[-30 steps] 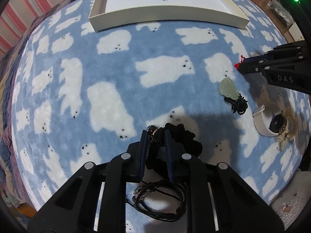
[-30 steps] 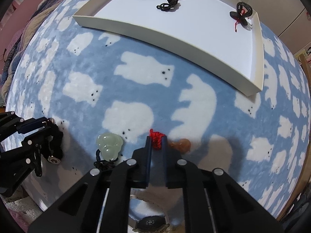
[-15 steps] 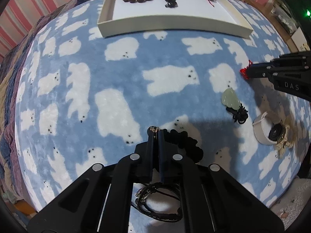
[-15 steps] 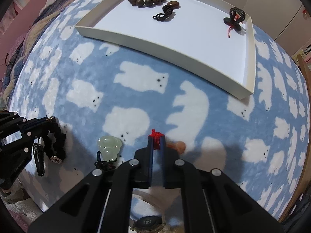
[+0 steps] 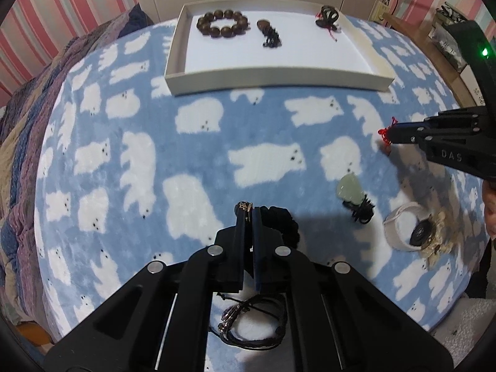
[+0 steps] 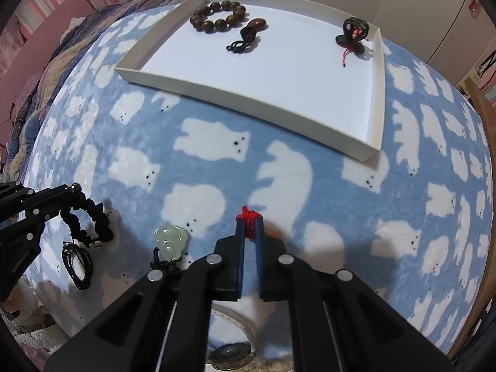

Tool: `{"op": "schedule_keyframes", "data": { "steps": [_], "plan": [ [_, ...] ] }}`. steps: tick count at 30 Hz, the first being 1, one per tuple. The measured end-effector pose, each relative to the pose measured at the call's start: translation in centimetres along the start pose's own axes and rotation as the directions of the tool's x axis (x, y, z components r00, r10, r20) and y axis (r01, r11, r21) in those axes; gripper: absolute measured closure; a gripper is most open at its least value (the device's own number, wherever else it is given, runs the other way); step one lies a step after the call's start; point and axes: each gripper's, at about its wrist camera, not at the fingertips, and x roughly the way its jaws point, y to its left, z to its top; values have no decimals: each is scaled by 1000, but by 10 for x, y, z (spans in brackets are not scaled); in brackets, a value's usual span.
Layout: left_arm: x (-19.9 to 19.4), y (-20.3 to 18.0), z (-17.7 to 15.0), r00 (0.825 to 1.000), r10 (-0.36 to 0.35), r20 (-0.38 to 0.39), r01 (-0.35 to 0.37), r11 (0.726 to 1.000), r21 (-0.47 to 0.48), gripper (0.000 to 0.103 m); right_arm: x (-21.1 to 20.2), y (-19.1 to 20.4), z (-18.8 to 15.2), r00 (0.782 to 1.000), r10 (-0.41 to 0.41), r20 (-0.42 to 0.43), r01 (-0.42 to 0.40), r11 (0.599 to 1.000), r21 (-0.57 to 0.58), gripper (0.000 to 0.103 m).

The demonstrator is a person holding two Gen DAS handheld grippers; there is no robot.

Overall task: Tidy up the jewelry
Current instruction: 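Carry black bracelet and red-knot charm into the white tray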

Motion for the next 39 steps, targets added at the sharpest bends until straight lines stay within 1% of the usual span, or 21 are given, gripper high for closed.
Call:
{"op": "schedule_keyframes", "data": {
  "steps": [11,15,18,22,25,30,32,35,39],
  "plan": [
    [-33,-11,22,997,2,83,-4,1000,20,102,-22,-12,4,998,8,70,-11,999,49,97],
    [-38,-14,42,994,-8,105,8,1000,4,102,-33,-19,10,994,16,106,-24,997,77,98],
    [-44,-14,59,992,-2,129,2,1000,0,102,-43,-24,18,991,16,136,-29,995,93,98],
    [-50,-18,88,988,-2,156,2,1000,1,102,-64,-37,38,982,2,189,-26,992,123,98],
    [-49,-20,113,986,-12,167,14,1000,-6,102,-69,-49,57,978,-22,205,-10,988,151,98],
    [-30,-26,158,985,-26,170,32,999,-34,102,-58,-72,87,979,-50,195,5,975,221,98],
    [-16,-27,176,987,-45,157,54,997,-51,102,-48,-82,101,981,-61,186,13,967,253,98],
    [3,-31,200,987,-37,153,47,997,-62,102,-31,-94,120,981,-74,178,20,957,288,98],
    [28,-29,231,987,-58,151,72,994,-86,102,-11,-103,144,981,-85,172,28,950,313,98]
  ]
}}
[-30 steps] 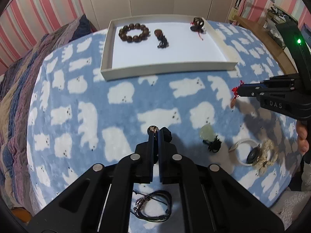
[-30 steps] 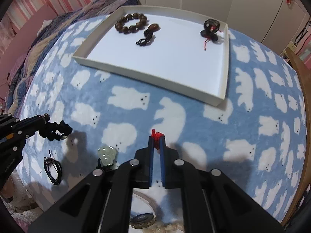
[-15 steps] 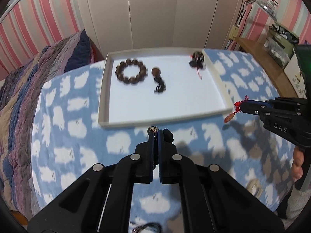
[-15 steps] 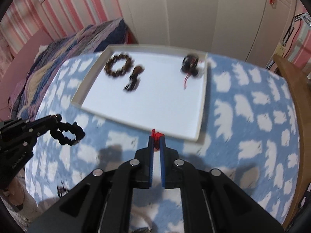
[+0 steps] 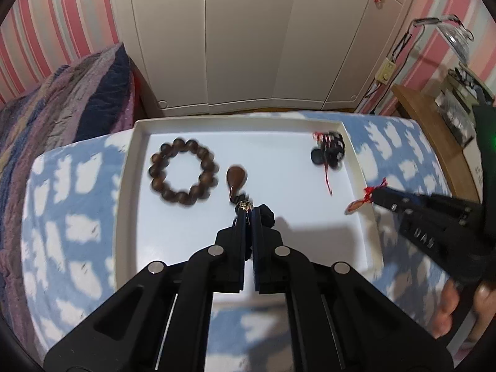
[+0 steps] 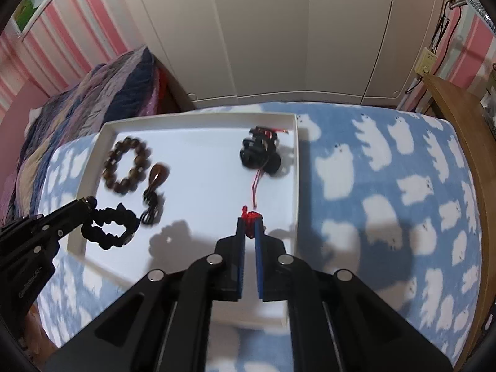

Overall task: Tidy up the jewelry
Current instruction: 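Carry black bracelet and red-knot charm into the white tray, then open both tools in the tray and withdraw them over the blanket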

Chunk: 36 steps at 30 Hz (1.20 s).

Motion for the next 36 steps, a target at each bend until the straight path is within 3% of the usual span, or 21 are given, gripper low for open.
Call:
{"op": "schedule_keyframes", "data": {
  "steps": [15,26,33,36],
  "plan": [
    [82,22,73,999,43,11,-43,998,-42,102,61,36,67,1000,15,4,-15,1000,5,98],
    [119,35,67,998,54,-41,-57,996,-72,101,99,39,65,999,31,-28,-31,999,13,98],
    [120,38,67,996,71,-48,-74,995,-66,101,105,39,65,998,45,-54,-44,999,16,94],
    [113,38,67,996,70,-49,-73,995,-72,96,101,41,66,997,51,-57,-51,999,5,93]
  ]
}}
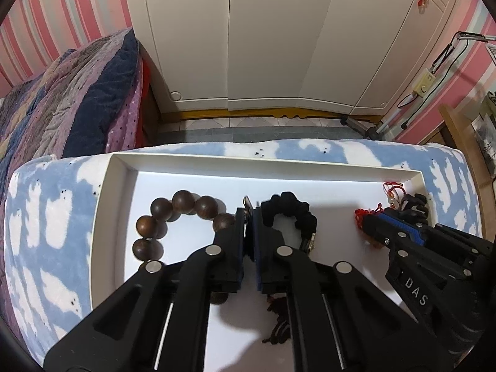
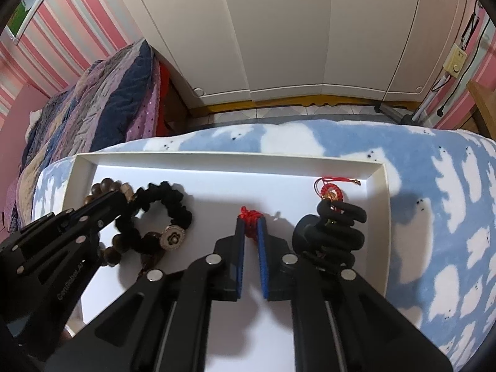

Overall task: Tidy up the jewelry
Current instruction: 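Open both tools in the tray and withdraw them over the blanket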

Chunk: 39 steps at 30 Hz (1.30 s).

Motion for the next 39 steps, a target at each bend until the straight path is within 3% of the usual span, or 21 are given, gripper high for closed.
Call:
{"op": "schedule_keyframes", "data": {
  "steps": [1,2,3,5,7,9,12,13,15,17,24,28,32,39],
  "plan": [
    [-4,0,-1,1000,1,3,-1,1000,0,89,-4,1,0,1000,7,2,-7,1000,-7,93],
    [-10,-1,-2,1000,1,12,-1,1000,1,80,-9,2,0,1000,14,9,-14,1000,-12,82],
    [-17,-1,-3,1000,1,23,-1,1000,3,76,-17,3,-2,1000,20,23,-20,1000,-17,65],
    [-32,0,-5,999,7,47,-8,1000,11,55,-31,5,-3,998,16,56,-15,1000,-27,52],
    [-46,3,-8,998,21,66,-22,1000,15,42,-46,8,-4,997,20,72,-16,999,-49,52],
    [-64,13,-13,996,38,81,-39,999,11,38,-60,8,-5,997,24,76,-19,998,-59,49],
    [-90,31,-22,993,57,102,-57,998,1,23,-81,4,-10,995,11,101,-3,997,-74,46],
    [-100,38,-28,991,67,115,-67,998,-2,17,-93,1,-15,993,-6,118,15,997,-76,41],
    [-122,50,-42,985,85,149,-86,996,-1,10,-107,-5,-24,988,-37,147,48,996,-73,16],
    [-141,59,-55,982,87,167,-87,996,-8,3,-120,-13,-39,981,-86,174,100,993,-70,12],
    [-175,72,-128,983,77,164,-80,997,12,3,-133,-46,-99,987,-123,105,131,989,-74,12],
    [-179,76,-177,992,29,122,-30,1000,3,3,-140,-65,-139,992,-104,77,109,992,-56,12],
    [-181,77,-211,997,-2,75,2,1000,-6,3,-149,-72,-168,994,-88,60,92,994,-56,12],
    [-203,72,-256,996,24,91,-24,1000,1,3,-167,-79,-202,993,-94,73,99,993,-65,12]
  ]
}}
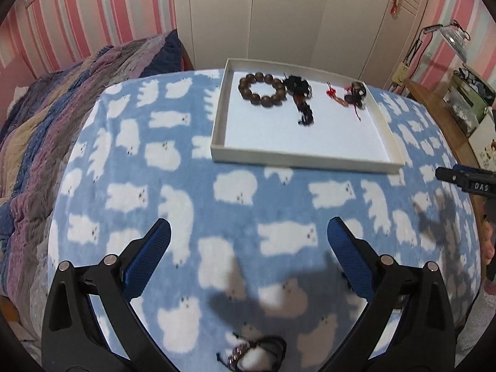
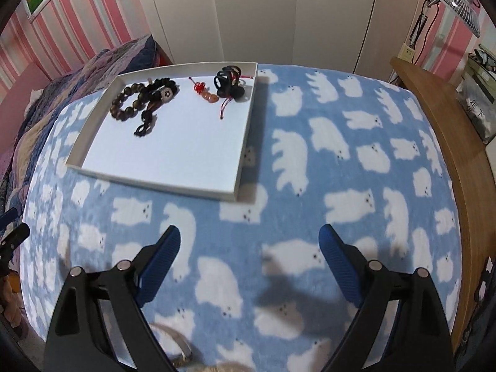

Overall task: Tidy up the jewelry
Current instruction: 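Open both tools in the tray and withdraw them over the blanket, then grasp the jade pendant with left tool while right tool grasps the white-strap watch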

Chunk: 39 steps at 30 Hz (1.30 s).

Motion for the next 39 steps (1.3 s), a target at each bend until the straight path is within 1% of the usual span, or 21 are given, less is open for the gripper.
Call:
{"op": "schedule_keyframes", "data": {
  "steps": [5,7,13,19,24,39],
  "plan": [
    [-6,-8,-18,999,-1,-34,2,1000,16,3,-10,-1,-14,1000,10,-7,-10,1000,-15,12],
    [-9,-11,-23,999,-1,-41,2,1000,21,3,-14,-2,-19,1000,-3,-3,3,1000,-25,12],
    [-16,-16,-37,999,-20,-48,19,1000,-5,3,-21,-4,-31,1000,9,2,-8,1000,-30,12],
    [-21,-22,-46,999,-20,-41,21,1000,12,3,-27,-1,-45,1000,17,3,-17,999,-41,12],
    [-23,-21,-51,999,-19,-37,19,1000,9,3,-31,-1,-55,1000,15,15,-15,999,-32,12],
    [-18,-13,-78,999,-13,-52,13,1000,-4,3,-26,3,-82,1000,18,3,-18,1000,-14,12]
  ]
}}
